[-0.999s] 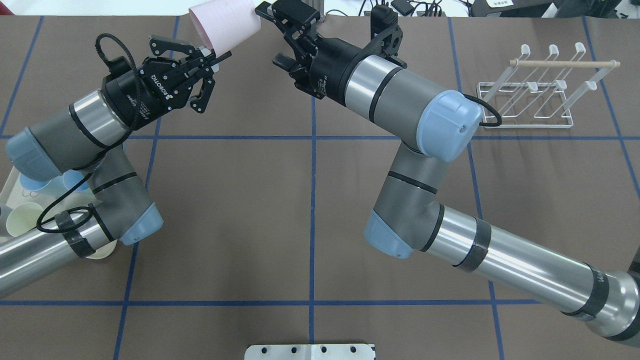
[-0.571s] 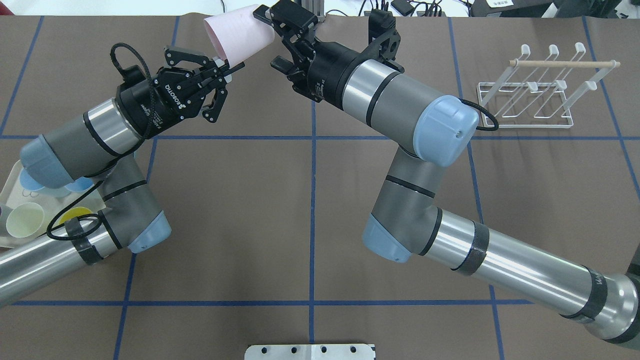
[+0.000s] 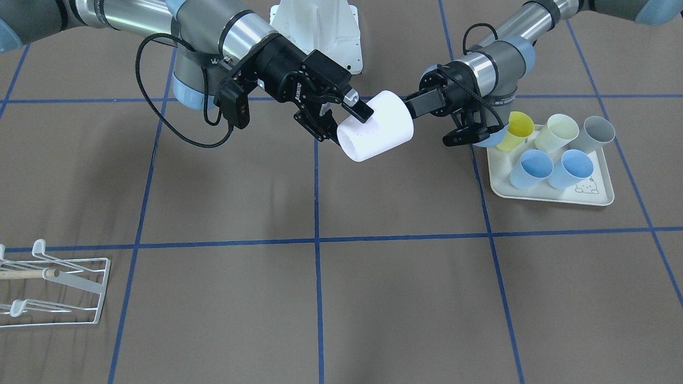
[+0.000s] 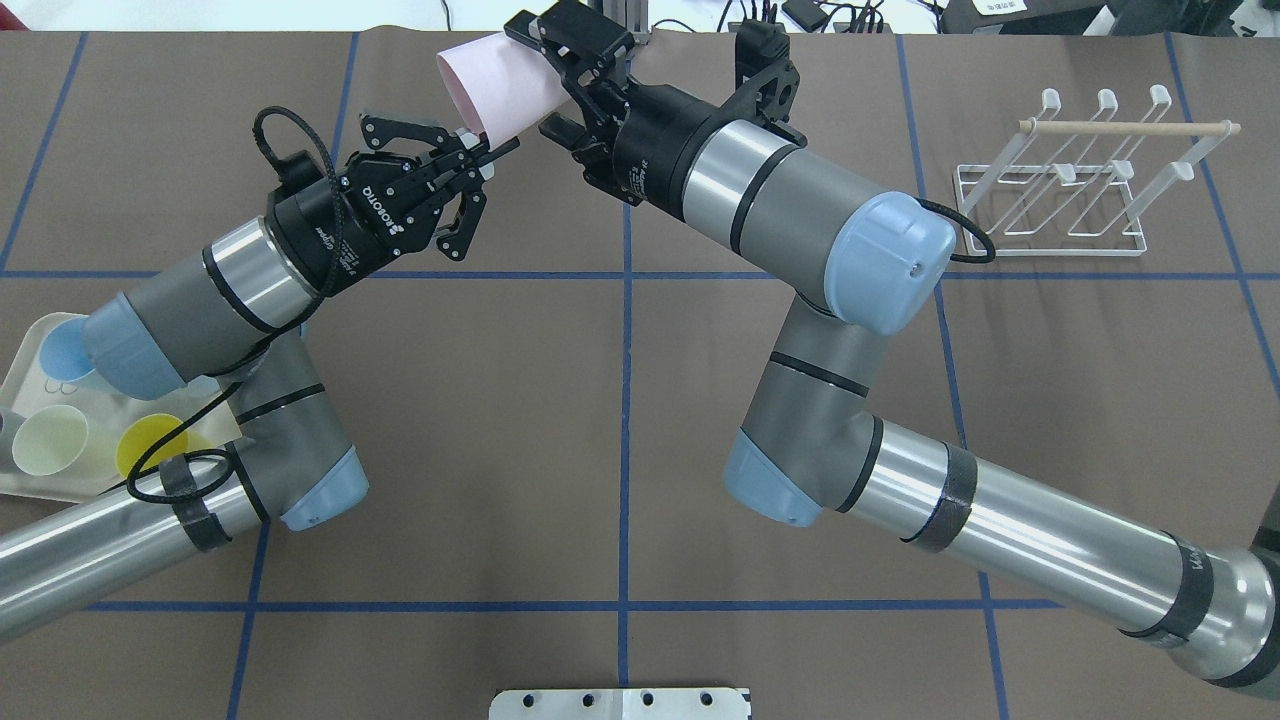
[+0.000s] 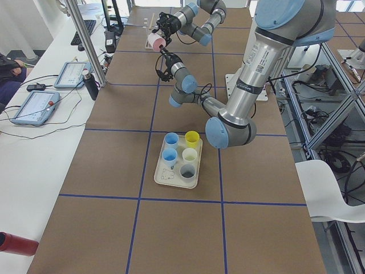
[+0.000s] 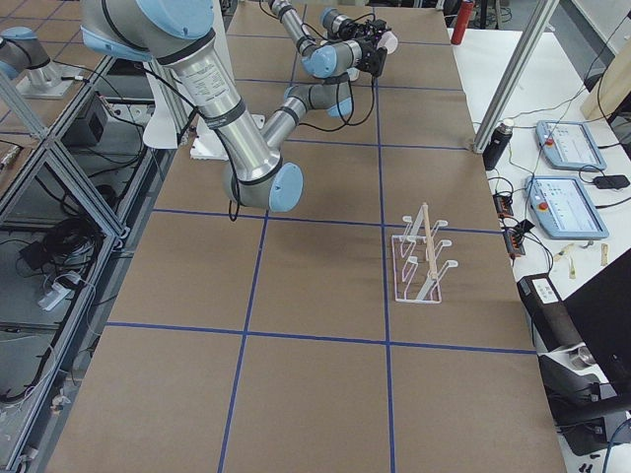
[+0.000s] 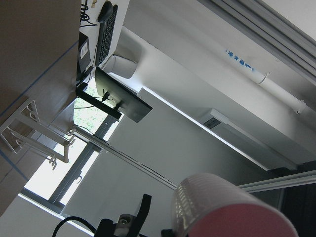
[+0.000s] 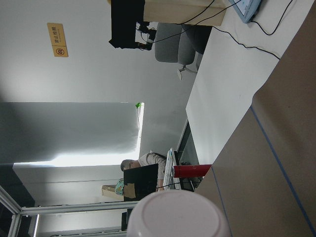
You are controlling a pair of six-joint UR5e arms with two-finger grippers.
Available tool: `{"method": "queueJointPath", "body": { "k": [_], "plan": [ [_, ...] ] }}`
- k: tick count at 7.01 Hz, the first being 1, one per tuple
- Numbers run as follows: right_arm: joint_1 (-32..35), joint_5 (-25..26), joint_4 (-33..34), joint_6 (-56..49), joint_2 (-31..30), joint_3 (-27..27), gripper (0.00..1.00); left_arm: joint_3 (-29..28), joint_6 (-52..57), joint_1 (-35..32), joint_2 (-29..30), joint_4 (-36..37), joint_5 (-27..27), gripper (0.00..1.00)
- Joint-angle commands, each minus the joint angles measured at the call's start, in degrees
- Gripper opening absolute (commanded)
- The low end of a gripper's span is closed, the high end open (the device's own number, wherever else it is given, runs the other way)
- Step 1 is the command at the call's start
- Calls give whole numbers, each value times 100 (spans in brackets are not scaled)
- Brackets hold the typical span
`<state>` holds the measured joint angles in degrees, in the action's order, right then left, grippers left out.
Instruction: Transfer IKEA cup to right arm and place on rack
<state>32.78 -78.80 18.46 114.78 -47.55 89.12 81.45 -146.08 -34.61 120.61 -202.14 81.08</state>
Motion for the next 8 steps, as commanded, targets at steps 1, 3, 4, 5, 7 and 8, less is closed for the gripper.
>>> {"method": "queueJointPath", "body": {
  "k": [1, 3, 4, 5, 7, 8],
  "plan": [
    [-8, 13, 9, 1, 0, 0, 99, -6, 9, 86, 50, 8, -101, 0],
    [-17, 13, 9, 1, -8, -9, 98, 3, 9, 86, 51, 8, -102, 0],
    [-17, 13, 9, 1, 0, -18, 97, 3, 9, 86, 51, -1, -93, 0],
    [-17, 13, 9, 10, 0, -18, 79, 3, 9, 94, 51, -1, -93, 0],
    [-17, -13, 18, 10, -17, -53, 0, 3, 27, 94, 25, -44, -84, 19],
    [-17, -13, 18, 10, -8, -44, 0, 3, 122, 86, 7, -45, -67, 99]
  ]
}}
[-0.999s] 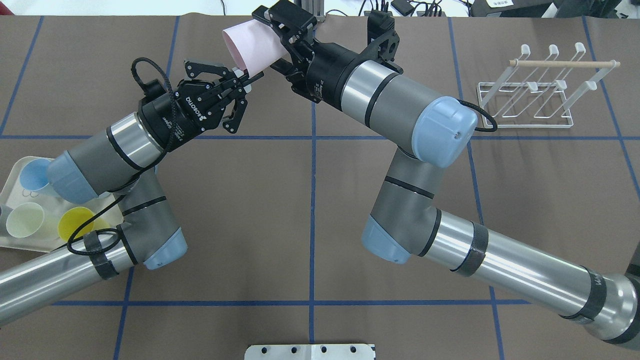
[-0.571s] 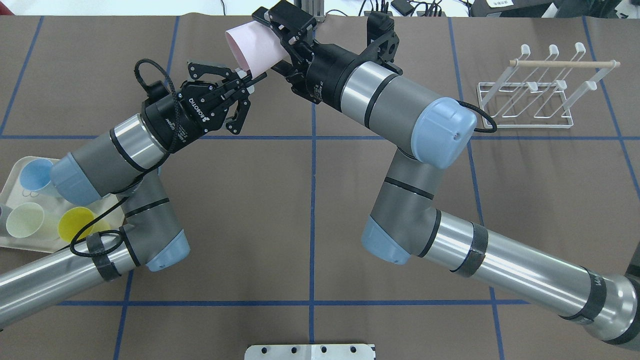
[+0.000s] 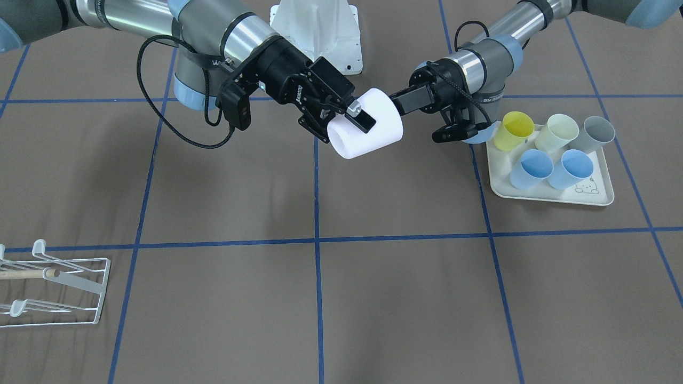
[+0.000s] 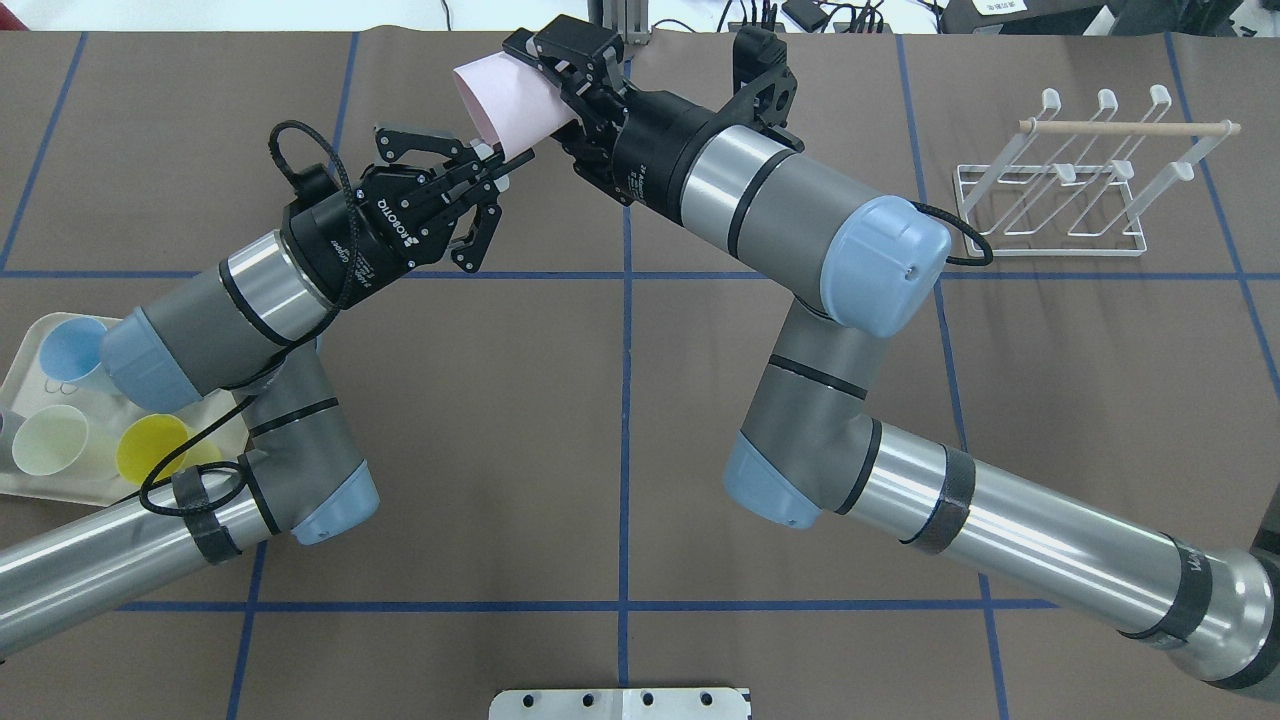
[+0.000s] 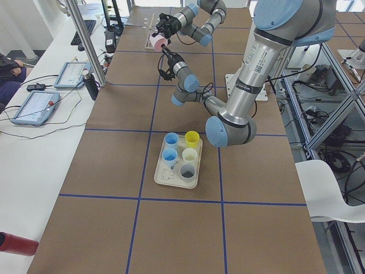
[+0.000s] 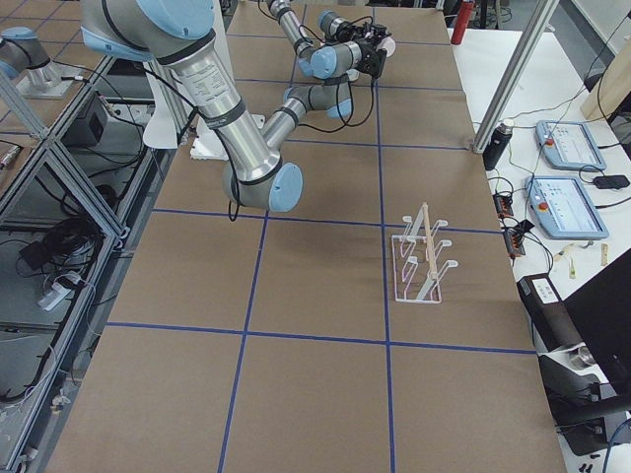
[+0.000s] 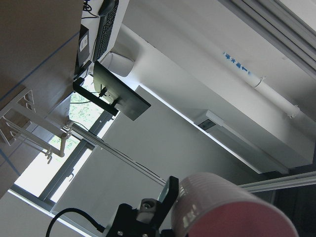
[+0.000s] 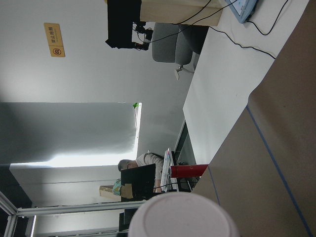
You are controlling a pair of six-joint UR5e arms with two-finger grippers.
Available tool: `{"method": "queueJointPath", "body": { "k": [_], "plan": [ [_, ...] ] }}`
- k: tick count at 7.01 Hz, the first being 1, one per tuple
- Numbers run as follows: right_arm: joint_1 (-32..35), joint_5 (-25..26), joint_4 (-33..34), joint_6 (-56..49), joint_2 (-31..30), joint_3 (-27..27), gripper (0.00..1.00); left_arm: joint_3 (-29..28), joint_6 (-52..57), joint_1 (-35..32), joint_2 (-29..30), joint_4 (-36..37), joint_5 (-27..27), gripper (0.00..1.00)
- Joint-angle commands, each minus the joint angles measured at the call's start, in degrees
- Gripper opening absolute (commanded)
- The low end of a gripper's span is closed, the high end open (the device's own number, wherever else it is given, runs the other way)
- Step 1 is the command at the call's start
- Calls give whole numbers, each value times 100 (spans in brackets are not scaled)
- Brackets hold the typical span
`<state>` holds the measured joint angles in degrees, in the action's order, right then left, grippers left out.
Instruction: Transfer IKEA cup to right arm and place on rack
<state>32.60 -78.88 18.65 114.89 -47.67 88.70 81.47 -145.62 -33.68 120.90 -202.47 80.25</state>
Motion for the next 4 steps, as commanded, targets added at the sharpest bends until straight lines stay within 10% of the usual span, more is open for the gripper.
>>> {"method": "queueJointPath", "body": {
  "k": [1, 4],
  "plan": [
    [26, -4, -2, -2, 3, -2, 0, 26, 304, -7, -5, -47, 35, 100],
    [289, 5, 7, -19, -6, -2, 0, 35, 332, -59, -57, -73, 70, 100]
  ]
}}
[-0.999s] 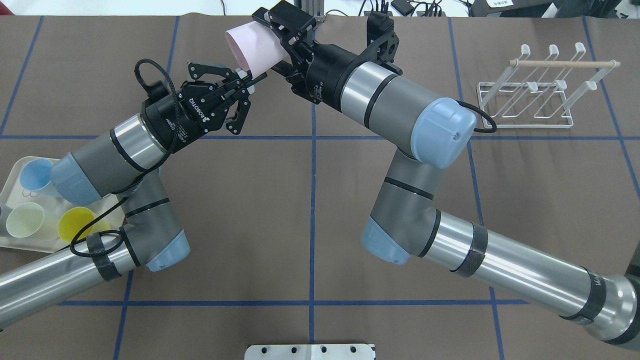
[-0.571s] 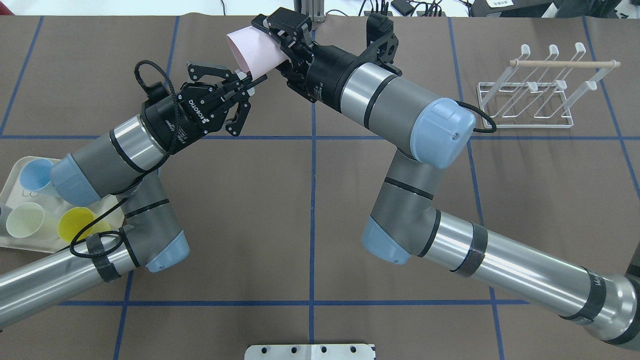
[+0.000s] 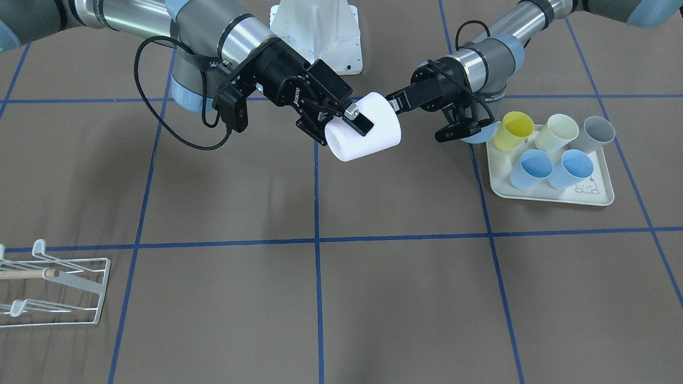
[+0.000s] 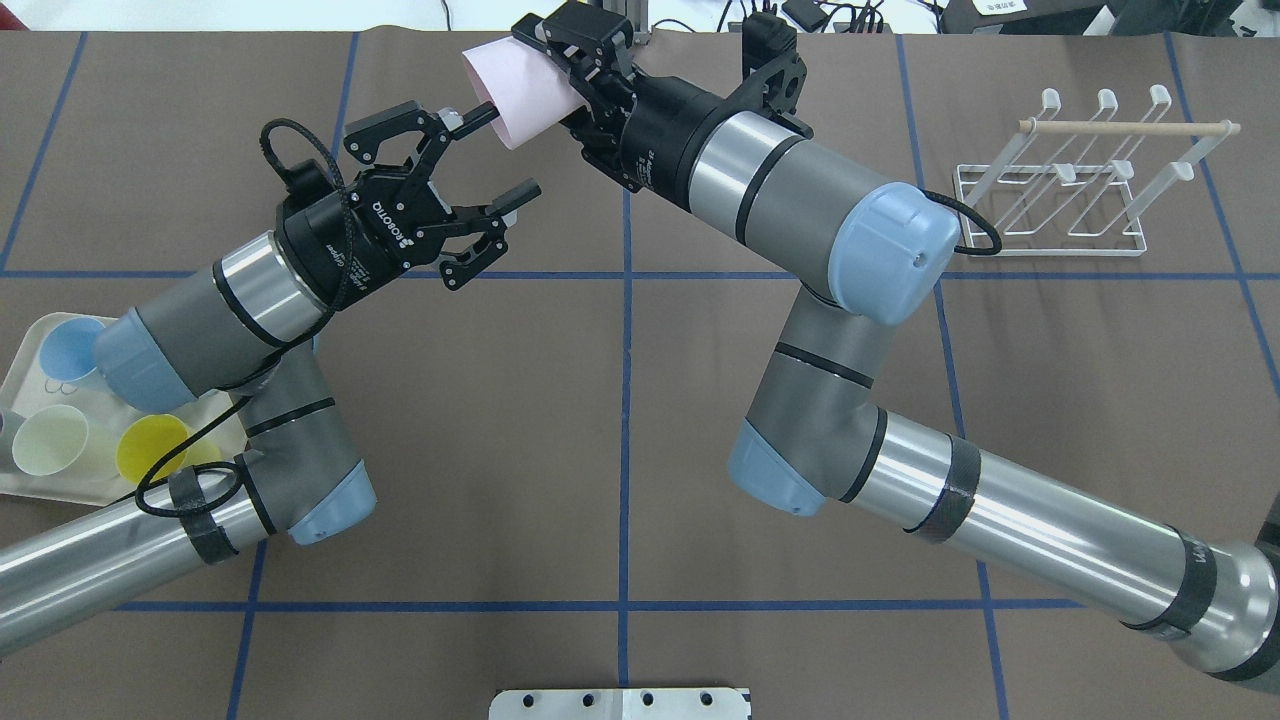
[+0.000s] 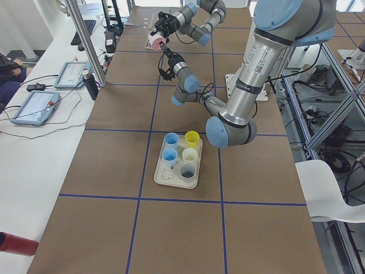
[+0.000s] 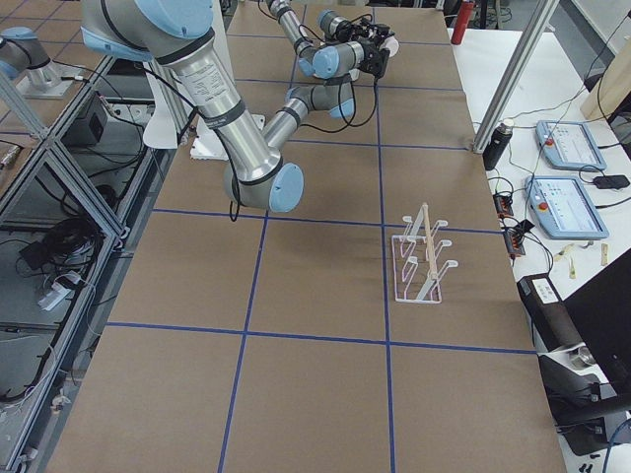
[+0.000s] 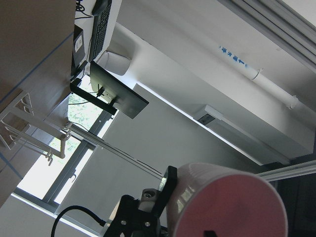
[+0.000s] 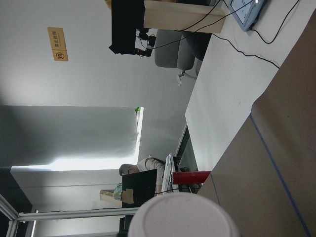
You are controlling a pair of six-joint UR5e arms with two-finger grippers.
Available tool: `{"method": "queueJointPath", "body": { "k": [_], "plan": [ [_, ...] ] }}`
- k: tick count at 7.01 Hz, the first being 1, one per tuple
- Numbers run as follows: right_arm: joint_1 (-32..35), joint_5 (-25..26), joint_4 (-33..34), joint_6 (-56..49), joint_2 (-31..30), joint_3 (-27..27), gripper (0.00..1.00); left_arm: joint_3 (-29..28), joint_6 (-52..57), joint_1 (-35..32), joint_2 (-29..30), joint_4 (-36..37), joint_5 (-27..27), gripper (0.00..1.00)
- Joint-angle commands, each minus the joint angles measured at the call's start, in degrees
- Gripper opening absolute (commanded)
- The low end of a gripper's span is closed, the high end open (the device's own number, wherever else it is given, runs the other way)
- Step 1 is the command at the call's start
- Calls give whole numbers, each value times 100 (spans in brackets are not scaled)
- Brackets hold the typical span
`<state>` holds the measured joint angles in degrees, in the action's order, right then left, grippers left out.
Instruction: Transfer IKEA cup to right arm and place on rack
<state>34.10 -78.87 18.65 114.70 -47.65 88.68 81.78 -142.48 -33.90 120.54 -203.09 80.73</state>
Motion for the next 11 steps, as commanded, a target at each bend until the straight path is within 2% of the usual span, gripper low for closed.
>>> {"method": "queueJointPath", "body": {
  "k": [1, 2, 4, 5, 6, 7, 8, 9, 10, 11],
  "plan": [
    [359, -23, 42, -17, -94, 0, 0, 4, 262, -98, -22, -3, 30, 100],
    [544, -32, 260, -192, -130, 9, 0, 4, 804, -99, -31, 15, 57, 100],
    [817, -24, 1373, -1033, -278, 218, 0, 30, 1335, -552, -100, 329, 747, 100],
    [1009, -23, 2083, -1420, -767, 742, 0, 31, 1345, -1191, -101, 766, 1595, 100],
    [1133, 20, 3004, -2259, -1268, 1400, 0, 48, 1632, -1798, -110, 1093, 2439, 100],
    [1221, 360, 3822, -2746, -1586, 1815, 0, 196, 2270, -2065, -301, 1401, 2935, 100],
    [1222, 998, 4457, -3090, -2024, 2124, 0, 380, 2738, -2207, -608, 1569, 3157, 100],
    [1222, 1570, 4611, -4060, -2725, 2440, 0, 460, 2960, -2260, -837, 1571, 3299, 100],
    [1222, 1776, 4586, -4565, -3445, 2774, 0, 505, 2971, -2270, -944, 1571, 3300, 100],
    [1231, 1926, 4377, -4744, -4009, 2821, 0, 523, 2989, -2270, -953, 1571, 3300, 100]
  ]
}}
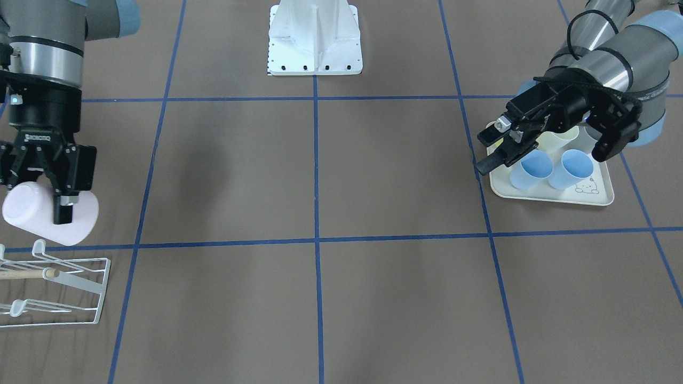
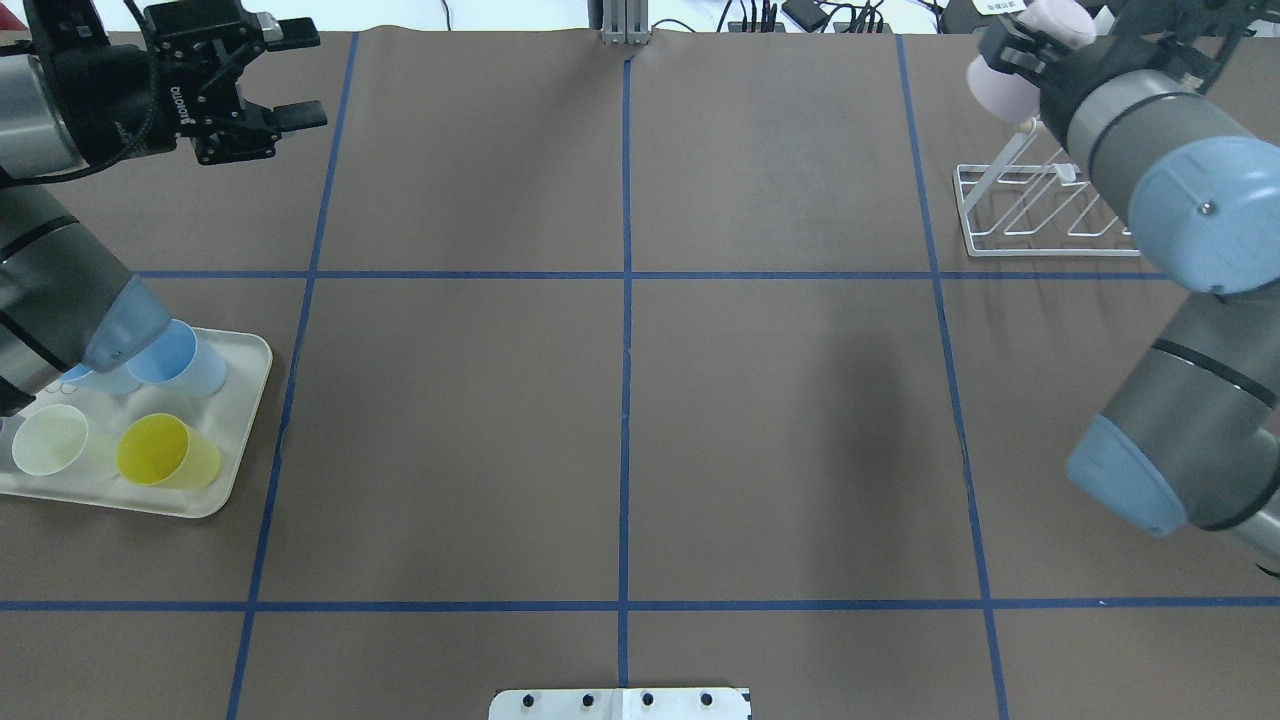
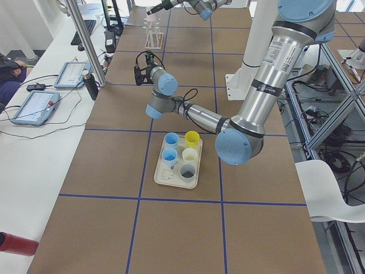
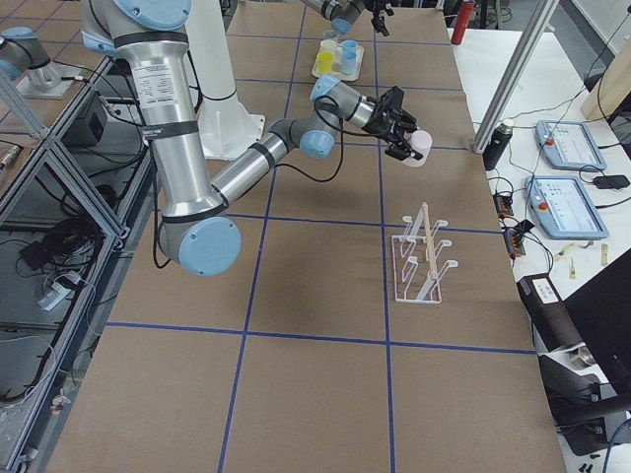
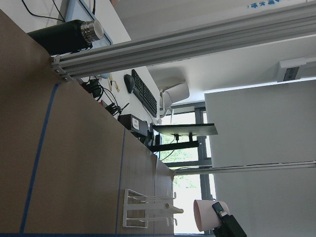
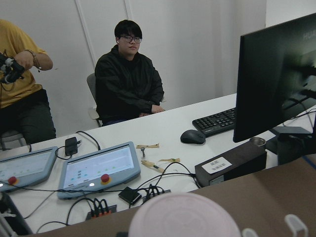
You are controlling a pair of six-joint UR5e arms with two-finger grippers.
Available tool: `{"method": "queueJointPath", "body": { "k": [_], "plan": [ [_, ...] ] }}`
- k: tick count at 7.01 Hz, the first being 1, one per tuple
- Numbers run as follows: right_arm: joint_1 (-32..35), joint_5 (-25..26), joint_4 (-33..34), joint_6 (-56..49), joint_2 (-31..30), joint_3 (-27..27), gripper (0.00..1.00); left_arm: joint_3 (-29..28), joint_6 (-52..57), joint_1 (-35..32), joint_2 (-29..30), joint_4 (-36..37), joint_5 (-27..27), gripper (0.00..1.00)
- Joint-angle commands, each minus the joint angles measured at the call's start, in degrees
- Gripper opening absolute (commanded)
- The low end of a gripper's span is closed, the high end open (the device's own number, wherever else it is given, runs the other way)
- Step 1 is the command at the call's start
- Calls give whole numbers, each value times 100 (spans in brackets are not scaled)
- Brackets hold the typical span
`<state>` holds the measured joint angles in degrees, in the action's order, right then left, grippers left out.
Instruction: Transfer IKEA cup to right arm and place on rack
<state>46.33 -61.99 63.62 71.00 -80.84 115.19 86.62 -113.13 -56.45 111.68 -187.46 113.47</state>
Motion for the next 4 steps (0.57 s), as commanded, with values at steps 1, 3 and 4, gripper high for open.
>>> {"method": "queueJointPath", "body": {
  "k": [1, 3, 4],
  "plan": [
    [7, 266, -792, -707, -1192, 92, 0, 48, 80, -6, -111, 8, 26, 100],
    [313, 223, -2783, -1867, -1828, -817, 0, 65, 81, 2, -138, 8, 0, 100],
    [437, 179, -3377, -1949, -1821, -1371, 0, 65, 81, 11, -146, 8, -9, 100]
  ]
}}
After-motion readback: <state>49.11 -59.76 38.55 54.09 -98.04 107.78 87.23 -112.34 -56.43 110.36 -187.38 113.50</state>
